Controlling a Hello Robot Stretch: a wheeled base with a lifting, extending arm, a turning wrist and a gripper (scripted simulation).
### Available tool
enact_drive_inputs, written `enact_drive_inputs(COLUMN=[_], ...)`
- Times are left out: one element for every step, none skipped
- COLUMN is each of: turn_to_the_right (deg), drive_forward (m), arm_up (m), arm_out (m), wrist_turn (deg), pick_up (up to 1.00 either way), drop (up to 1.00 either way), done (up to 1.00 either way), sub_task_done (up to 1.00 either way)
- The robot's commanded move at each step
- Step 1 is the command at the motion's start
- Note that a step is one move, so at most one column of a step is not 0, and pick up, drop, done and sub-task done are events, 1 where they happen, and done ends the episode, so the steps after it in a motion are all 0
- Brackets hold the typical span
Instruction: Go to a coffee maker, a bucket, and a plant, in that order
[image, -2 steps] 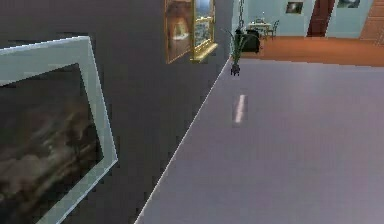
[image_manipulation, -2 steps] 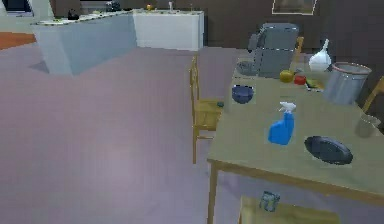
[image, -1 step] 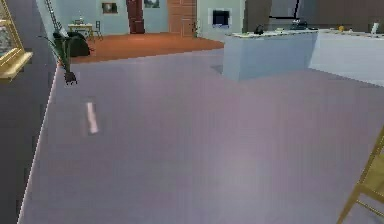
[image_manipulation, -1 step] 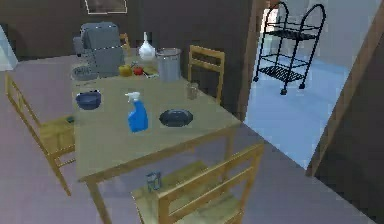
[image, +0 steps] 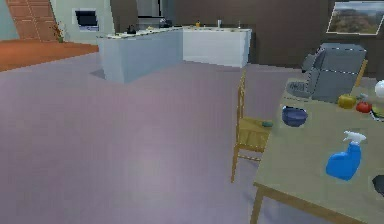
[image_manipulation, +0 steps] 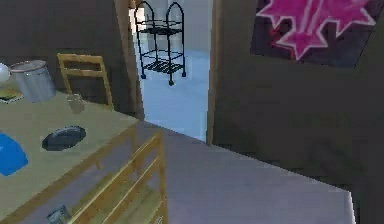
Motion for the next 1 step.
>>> enact_drive_inputs(turn_to_the_right=[0.0], drive_forward=[1.00], arm_up=[0.00], arm_out=[0.00], wrist_turn=[0.0], pick_up=[0.00], drop=[0.00], done=[0.00], sub_task_done=[0.00])
